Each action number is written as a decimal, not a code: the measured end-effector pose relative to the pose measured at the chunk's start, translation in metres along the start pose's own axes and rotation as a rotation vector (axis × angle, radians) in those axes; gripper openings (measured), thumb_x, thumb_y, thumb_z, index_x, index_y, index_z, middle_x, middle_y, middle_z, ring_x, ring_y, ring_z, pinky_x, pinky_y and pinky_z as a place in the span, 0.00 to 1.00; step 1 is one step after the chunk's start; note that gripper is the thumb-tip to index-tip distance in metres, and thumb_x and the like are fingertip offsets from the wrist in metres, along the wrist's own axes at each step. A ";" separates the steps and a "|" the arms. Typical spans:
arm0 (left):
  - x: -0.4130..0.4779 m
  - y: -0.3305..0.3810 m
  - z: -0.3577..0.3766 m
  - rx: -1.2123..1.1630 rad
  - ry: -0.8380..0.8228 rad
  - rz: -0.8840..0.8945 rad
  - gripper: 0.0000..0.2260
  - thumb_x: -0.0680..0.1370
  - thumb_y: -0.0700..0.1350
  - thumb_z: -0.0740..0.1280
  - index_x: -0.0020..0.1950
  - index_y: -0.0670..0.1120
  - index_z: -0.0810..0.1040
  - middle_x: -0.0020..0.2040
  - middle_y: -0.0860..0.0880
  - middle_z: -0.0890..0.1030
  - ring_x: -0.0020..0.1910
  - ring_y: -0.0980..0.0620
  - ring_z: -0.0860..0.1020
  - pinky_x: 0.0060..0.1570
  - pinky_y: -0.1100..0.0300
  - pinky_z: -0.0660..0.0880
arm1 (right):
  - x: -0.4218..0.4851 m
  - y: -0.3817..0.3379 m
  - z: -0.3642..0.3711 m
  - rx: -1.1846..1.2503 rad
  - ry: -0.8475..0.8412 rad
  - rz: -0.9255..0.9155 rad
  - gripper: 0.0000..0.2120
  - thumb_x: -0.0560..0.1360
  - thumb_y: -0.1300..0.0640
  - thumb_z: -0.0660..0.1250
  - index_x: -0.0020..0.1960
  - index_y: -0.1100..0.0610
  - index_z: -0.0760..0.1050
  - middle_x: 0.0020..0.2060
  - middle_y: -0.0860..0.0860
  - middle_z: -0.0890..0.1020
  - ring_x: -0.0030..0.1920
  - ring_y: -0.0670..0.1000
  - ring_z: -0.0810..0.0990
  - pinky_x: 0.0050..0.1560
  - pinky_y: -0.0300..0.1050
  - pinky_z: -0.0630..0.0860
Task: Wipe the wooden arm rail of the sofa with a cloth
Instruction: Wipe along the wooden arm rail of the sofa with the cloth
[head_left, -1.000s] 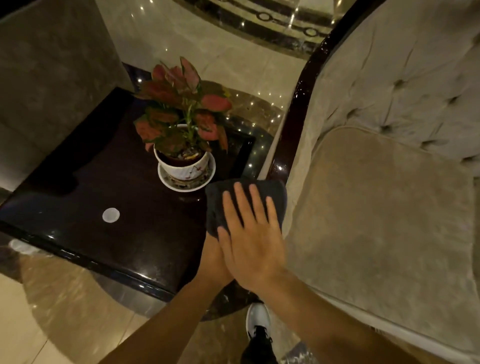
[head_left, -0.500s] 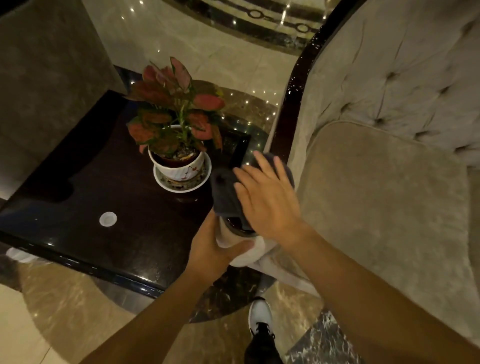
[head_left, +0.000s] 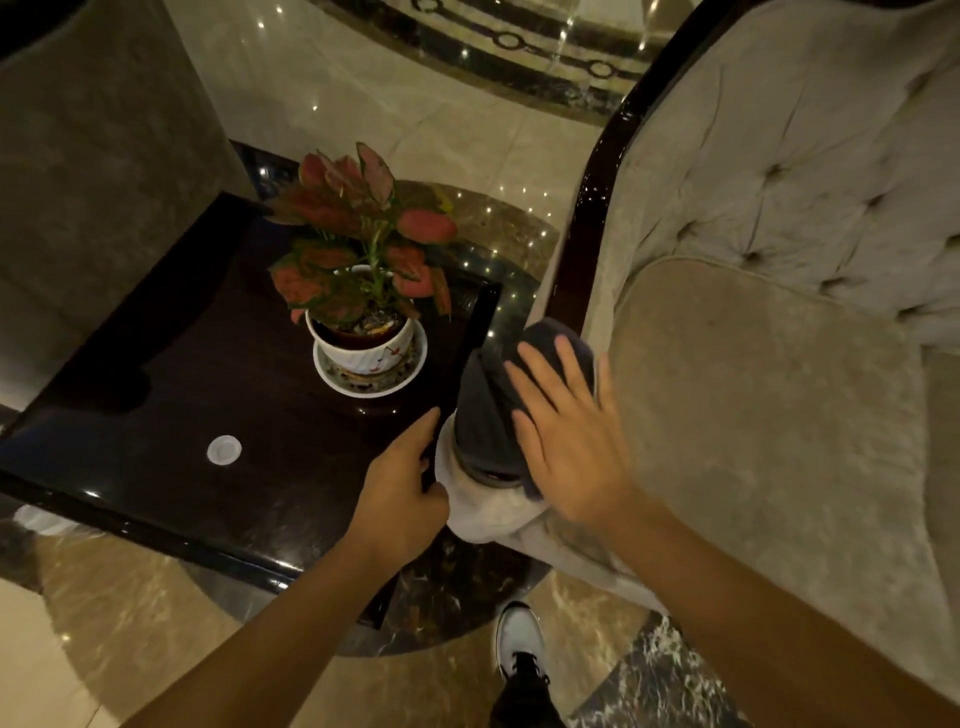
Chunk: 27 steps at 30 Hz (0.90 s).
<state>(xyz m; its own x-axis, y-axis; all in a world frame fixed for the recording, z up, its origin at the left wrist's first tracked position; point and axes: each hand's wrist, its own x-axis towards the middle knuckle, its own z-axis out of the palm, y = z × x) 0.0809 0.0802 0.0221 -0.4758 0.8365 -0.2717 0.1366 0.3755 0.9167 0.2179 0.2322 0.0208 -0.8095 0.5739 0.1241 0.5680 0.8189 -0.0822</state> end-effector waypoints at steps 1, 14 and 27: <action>0.002 0.006 -0.001 0.008 -0.006 0.028 0.35 0.71 0.33 0.65 0.68 0.66 0.63 0.63 0.70 0.70 0.67 0.61 0.70 0.66 0.59 0.70 | -0.013 -0.008 0.002 0.034 0.025 0.029 0.25 0.84 0.46 0.45 0.77 0.52 0.62 0.79 0.49 0.60 0.81 0.55 0.47 0.77 0.64 0.47; 0.044 0.030 0.012 -0.100 0.316 -0.120 0.26 0.71 0.28 0.57 0.61 0.50 0.79 0.53 0.55 0.83 0.55 0.60 0.80 0.60 0.50 0.77 | 0.047 0.029 0.000 0.147 -0.004 -0.586 0.22 0.82 0.45 0.56 0.71 0.53 0.73 0.63 0.57 0.79 0.66 0.61 0.73 0.76 0.59 0.57; 0.201 0.140 0.102 0.403 0.202 0.006 0.35 0.77 0.55 0.62 0.78 0.54 0.44 0.78 0.51 0.60 0.74 0.52 0.63 0.68 0.52 0.69 | 0.301 0.214 -0.030 0.132 0.042 -0.433 0.18 0.83 0.51 0.51 0.48 0.61 0.76 0.46 0.58 0.78 0.47 0.59 0.74 0.57 0.59 0.68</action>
<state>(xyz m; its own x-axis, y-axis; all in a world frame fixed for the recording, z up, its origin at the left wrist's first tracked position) 0.0929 0.3420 0.0660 -0.6284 0.7596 -0.1679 0.4481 0.5299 0.7200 0.1001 0.5808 0.0699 -0.9600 0.1803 0.2142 0.1527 0.9784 -0.1391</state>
